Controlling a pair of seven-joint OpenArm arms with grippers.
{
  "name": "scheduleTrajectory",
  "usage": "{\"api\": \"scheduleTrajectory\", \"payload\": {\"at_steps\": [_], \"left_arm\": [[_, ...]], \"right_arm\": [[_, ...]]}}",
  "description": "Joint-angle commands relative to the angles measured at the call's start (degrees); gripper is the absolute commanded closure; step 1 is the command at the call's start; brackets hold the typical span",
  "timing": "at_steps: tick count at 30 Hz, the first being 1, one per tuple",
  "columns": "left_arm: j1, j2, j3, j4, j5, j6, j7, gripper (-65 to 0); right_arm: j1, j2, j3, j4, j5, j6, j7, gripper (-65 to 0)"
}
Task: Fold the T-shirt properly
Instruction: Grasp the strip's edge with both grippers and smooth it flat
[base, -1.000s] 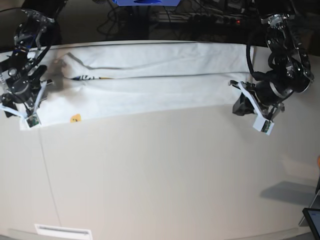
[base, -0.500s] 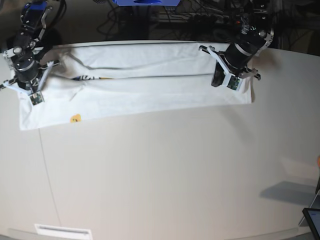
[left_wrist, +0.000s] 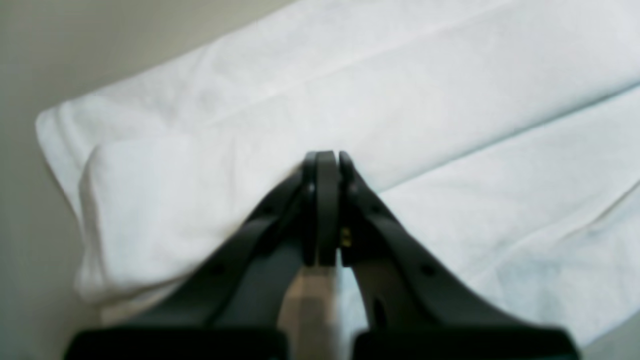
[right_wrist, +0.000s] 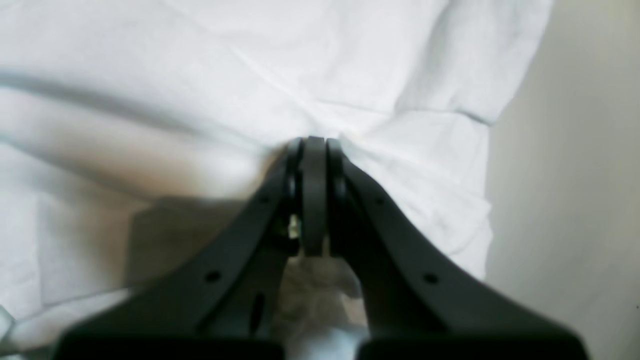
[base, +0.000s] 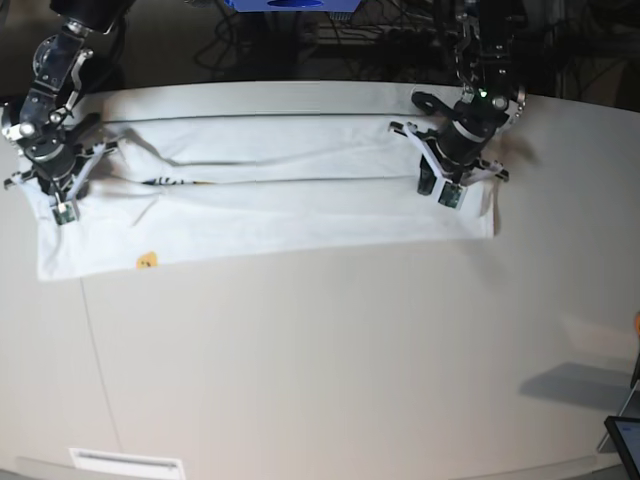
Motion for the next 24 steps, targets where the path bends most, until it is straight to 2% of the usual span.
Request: {"api": "scheduleTrajectory", "payload": {"at_steps": [1,6,10,14,17,19,24], "left_arm": [[-0.3,-0.1,1.2,-0.7,1.7,-0.2,4.0,0.0],[-5.1,0.1,7.2,-1.6,1.8,0.0,5.5,0.0],[-10.7,3.5,10.0,-3.5,1.8,0.0,10.2,0.0],[-13.3,5.7,10.3,-4.1,1.8,0.0,11.1,0.0],[-15.1,6.0,10.4,-4.9,1.9,0.0,11.1,0.0],[-16.2,5.9,12.1,-5.9,1.9,0.0,11.1,0.0],[-17.0,5.7,14.2,-6.7,1.9,0.0,11.1,0.0]], "right_arm": [[0.4,1.2,0.3,-1.9,-2.8,0.1,-3.9,-0.6],[3.1,3.8,0.3,-6.4,-2.8,0.1,-3.9,-0.6],[6.5,5.6,2.9,-10.5,-2.8,0.1,-3.8,-0.6],[8.2,7.8,4.9,-13.6,-2.8,0.1,-3.8,-0.6],[8.9,10.2,4.9,-16.4,-2.8,0.1,-3.7,-0.6],[8.9,11.6,4.9,-18.3,-2.8,0.1,-1.2,-0.6],[8.9,13.4,4.9,-23.0,-2.8,0.1,2.0,-0.6]]}}
